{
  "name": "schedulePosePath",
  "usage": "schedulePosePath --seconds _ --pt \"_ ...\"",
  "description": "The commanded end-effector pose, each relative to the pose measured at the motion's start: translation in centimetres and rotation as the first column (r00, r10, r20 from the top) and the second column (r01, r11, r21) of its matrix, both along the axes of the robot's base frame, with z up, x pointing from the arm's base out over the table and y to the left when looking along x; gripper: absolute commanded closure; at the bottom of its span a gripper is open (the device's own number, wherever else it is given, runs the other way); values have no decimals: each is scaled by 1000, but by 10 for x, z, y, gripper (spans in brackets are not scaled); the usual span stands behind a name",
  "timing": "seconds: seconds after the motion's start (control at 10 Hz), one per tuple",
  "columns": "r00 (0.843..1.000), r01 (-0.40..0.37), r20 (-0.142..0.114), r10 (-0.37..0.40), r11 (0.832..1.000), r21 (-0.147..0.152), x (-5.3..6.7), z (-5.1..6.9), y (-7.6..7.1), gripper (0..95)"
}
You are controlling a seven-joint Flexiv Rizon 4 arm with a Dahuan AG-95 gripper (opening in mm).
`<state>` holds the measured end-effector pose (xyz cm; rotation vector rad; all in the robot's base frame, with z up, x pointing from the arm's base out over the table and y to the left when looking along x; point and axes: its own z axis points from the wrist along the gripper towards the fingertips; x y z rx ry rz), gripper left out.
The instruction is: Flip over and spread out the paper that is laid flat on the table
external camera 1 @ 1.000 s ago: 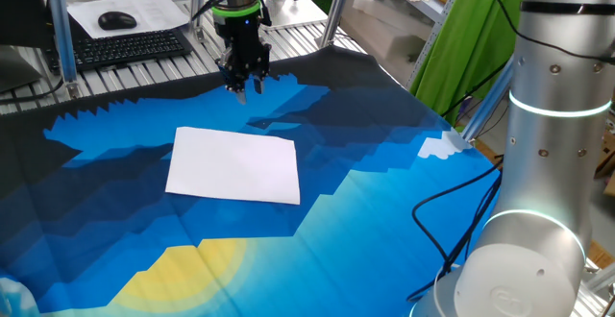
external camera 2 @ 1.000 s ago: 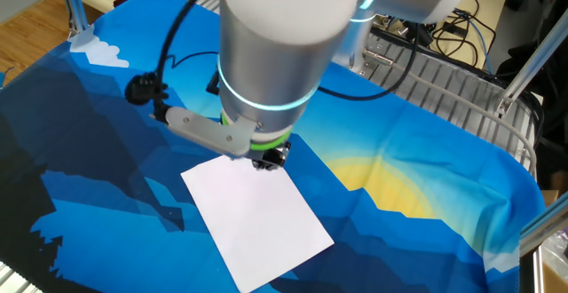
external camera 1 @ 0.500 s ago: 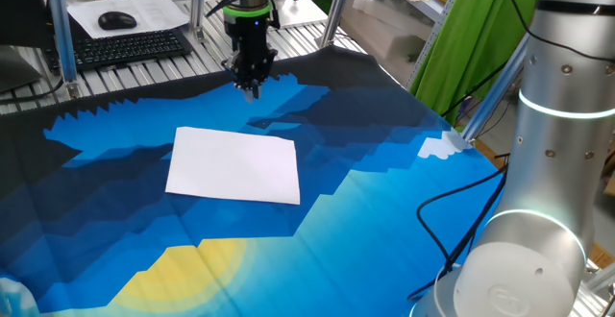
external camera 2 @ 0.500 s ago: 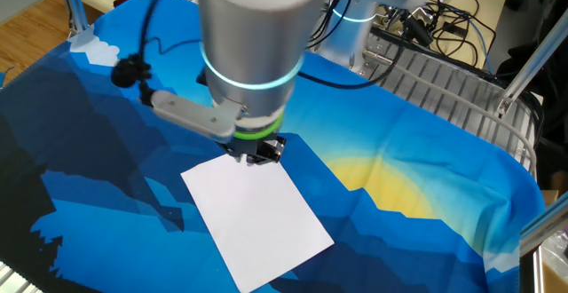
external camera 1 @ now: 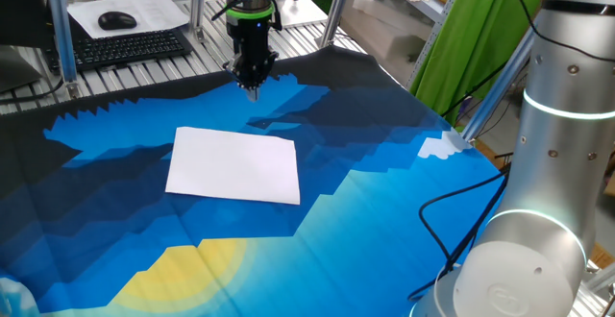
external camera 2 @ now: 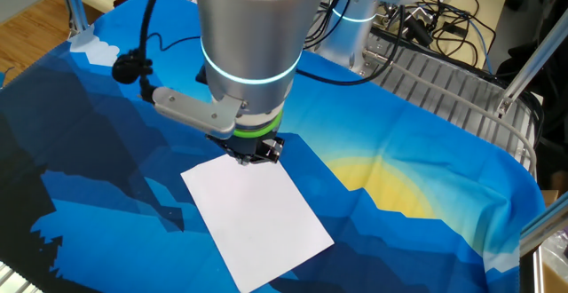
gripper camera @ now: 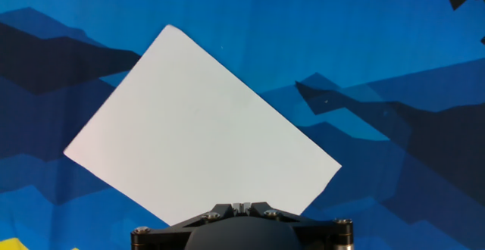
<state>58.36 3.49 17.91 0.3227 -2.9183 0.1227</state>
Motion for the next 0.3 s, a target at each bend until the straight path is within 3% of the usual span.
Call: schedulePosePath --seconds 0.1,0.3 --pt "1000 6 16 -6 1000 -3 0 0 0 950" --pt "1000 5 11 -5 1000 -10 0 -2 0 950"
